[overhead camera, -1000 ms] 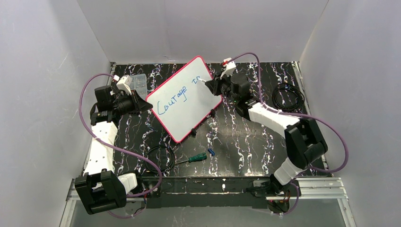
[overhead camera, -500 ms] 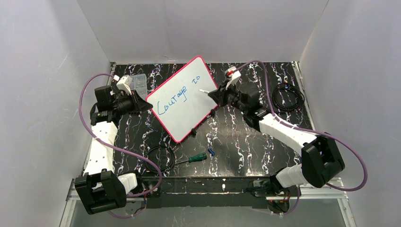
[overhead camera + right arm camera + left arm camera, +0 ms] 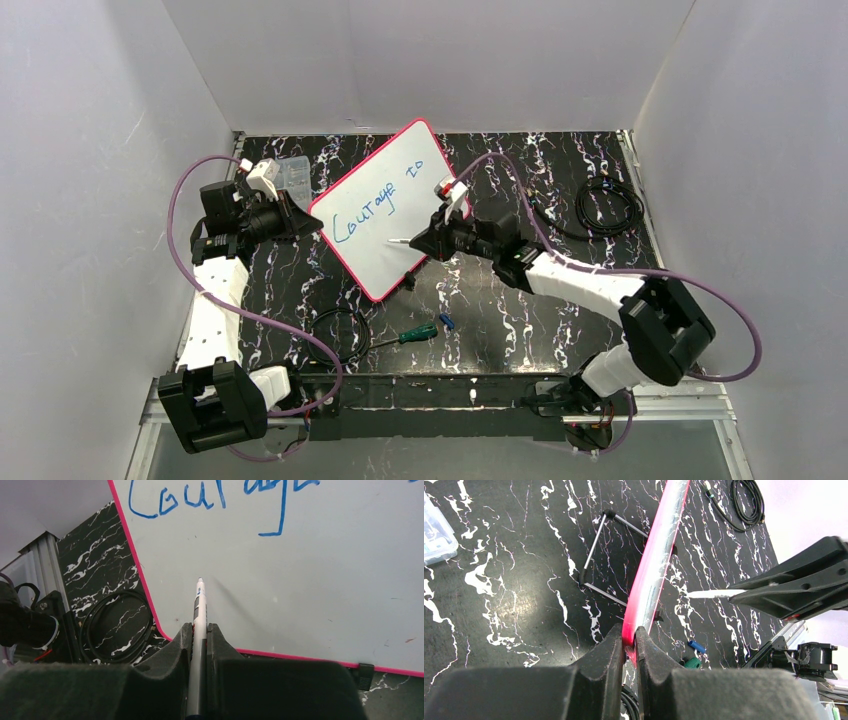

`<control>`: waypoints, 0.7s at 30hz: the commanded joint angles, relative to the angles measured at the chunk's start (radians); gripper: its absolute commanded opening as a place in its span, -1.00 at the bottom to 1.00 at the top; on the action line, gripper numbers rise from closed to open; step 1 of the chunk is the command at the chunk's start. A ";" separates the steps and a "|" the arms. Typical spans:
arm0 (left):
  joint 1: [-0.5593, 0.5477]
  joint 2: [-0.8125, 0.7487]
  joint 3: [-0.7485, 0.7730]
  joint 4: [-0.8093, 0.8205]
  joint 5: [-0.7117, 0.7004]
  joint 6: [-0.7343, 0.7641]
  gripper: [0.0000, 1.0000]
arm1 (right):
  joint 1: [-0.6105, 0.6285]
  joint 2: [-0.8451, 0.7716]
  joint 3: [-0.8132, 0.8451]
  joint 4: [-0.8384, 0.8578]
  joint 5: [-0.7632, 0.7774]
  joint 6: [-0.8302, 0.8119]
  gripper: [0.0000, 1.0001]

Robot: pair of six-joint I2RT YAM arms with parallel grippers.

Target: Write a sentence on the whiteboard

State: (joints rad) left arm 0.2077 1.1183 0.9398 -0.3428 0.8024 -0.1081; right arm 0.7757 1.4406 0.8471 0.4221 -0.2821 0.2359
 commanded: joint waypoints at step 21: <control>-0.004 -0.002 0.000 -0.024 -0.014 0.028 -1.00 | 0.069 0.166 0.085 0.110 0.050 -0.002 -0.97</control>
State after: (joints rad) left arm 0.2077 1.1183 0.9398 -0.3428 0.8028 -0.1085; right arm 0.8398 1.5833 0.8833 0.4980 -0.2592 0.2401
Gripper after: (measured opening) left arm 0.096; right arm 0.180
